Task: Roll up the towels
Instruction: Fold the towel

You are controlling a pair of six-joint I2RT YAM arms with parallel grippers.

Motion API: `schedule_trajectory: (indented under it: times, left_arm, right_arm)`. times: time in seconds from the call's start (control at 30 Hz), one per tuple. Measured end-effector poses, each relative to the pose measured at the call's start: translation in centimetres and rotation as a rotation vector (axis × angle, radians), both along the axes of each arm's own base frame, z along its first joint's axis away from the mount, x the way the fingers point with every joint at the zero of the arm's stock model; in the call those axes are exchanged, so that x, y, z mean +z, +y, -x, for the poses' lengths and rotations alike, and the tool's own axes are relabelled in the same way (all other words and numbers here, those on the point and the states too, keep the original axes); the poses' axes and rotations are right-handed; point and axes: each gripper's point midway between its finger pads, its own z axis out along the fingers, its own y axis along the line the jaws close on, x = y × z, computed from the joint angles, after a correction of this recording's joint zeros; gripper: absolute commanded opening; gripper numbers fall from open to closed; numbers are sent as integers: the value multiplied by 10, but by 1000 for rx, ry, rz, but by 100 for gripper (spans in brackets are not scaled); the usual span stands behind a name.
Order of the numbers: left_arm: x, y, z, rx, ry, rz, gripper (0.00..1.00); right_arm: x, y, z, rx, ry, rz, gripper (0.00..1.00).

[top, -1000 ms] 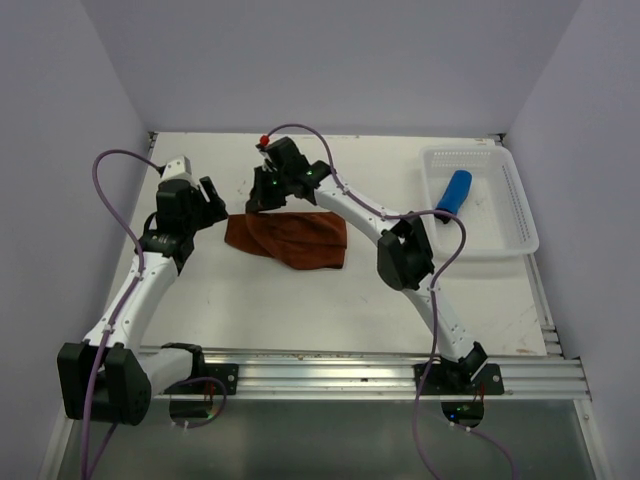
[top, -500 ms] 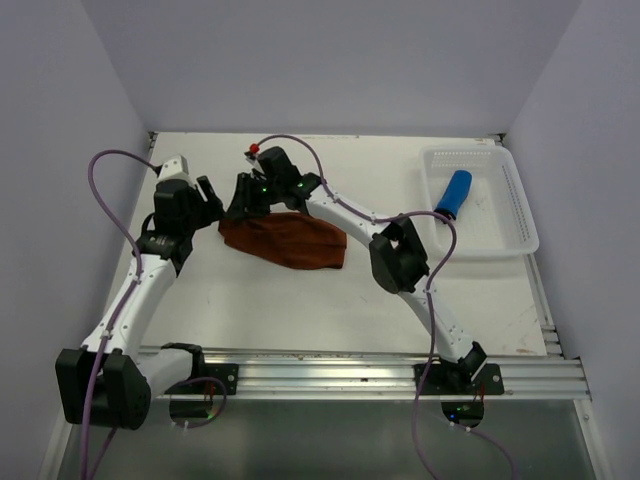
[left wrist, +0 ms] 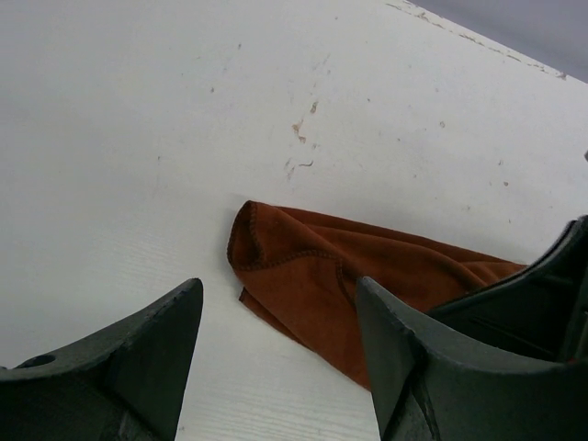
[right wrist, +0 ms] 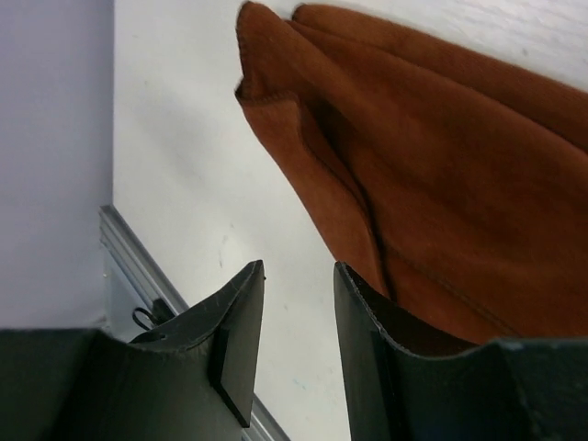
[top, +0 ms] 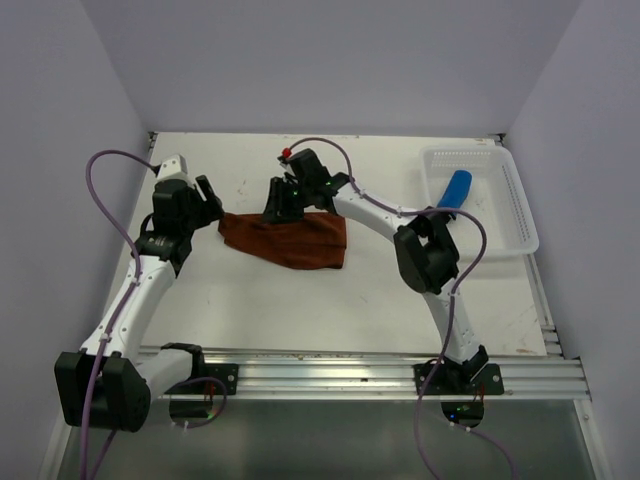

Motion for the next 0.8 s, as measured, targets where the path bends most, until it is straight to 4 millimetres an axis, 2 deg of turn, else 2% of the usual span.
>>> schedule_trajectory:
  times: [0.13, 0.23, 0.3, 0.47, 0.67, 0.8]
  left_arm:
    - [-1, -3, 0, -15, 4, 8, 71]
    - [-2, -4, -1, -20, 7, 10, 71]
    - [-2, -4, -1, -19, 7, 9, 71]
    - [-2, -3, -1, -15, 6, 8, 71]
    - [-2, -3, -1, -14, 7, 7, 71]
    - [-2, -3, -1, -14, 7, 8, 71]
  right_arm:
    - [12, -26, 9, 5, -51, 48, 41]
    - [25, -28, 13, 24, -92, 38, 41]
    - [26, -24, 12, 34, -106, 28, 41]
    - [8, -8, 1, 45, -111, 23, 42]
    - [-28, 18, -16, 60, -116, 26, 43]
    - [-44, 33, -19, 75, -126, 25, 47]
